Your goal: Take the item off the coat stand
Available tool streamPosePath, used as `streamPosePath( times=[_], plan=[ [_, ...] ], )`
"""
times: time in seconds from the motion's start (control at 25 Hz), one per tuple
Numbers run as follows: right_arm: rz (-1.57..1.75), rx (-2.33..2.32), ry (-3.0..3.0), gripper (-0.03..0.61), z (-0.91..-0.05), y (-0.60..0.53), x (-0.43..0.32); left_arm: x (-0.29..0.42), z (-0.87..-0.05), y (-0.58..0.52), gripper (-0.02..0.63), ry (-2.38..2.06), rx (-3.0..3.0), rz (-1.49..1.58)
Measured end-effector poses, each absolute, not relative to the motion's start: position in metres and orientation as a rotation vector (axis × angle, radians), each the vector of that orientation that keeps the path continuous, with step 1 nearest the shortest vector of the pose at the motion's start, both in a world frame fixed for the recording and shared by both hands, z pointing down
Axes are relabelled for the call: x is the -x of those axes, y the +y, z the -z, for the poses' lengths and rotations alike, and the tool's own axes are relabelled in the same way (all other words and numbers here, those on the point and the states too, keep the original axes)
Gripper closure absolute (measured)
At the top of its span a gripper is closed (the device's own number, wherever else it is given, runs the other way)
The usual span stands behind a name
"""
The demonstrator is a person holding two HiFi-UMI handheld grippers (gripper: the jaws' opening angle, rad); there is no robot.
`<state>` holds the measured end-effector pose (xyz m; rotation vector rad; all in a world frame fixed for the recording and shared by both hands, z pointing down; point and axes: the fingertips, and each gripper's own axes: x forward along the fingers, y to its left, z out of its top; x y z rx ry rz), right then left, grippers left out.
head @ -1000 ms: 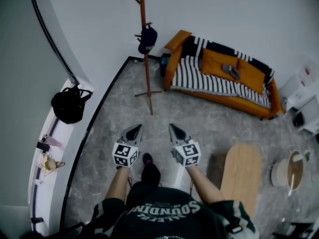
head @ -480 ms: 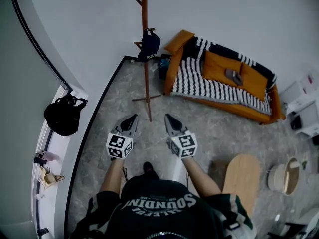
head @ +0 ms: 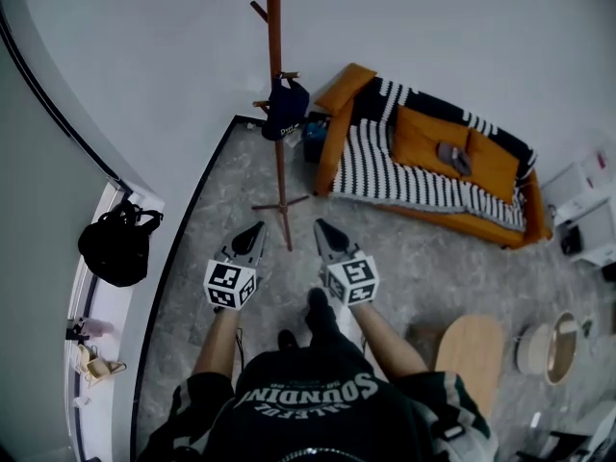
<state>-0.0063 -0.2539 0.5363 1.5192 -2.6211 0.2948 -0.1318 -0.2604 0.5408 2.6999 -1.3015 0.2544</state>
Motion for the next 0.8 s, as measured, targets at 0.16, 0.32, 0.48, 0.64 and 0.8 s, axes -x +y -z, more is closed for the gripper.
streamPosePath(
  times=[0.16, 0.32, 0.48, 0.64, 0.8],
  plan=[
    [-0.271, -1.501, -2.660, 0.580, -0.549, -0.299, 0.000, 0.120, -0.542, -0.302, 0.614, -1.336, -2.674, -0.233],
    [-0.239, -1.441, -2.669, 0.580, -0.539, -0.354, -0.004, 0.106, -0.529, -0.354, 0.614, -1.380, -2.684, -0.232],
    [-0.218, -1.378, -2.713, 0.580, -0.527, -0.401, -0.003, 0.101, -0.520, -0.398, 0.614, -1.440, -2.664, -0.224],
    [-0.205, -1.323, -2.736, 0.580, -0.530, -0.433, -0.002, 0.100, -0.519, -0.428, 0.614, -1.478, -2.638, -0.219],
    [-0.198, -1.290, -2.761, 0.580, -0.533, -0.452, -0.002, 0.098, -0.522, -0.445, 0.614, -1.505, -2.612, -0.215]
  ],
)
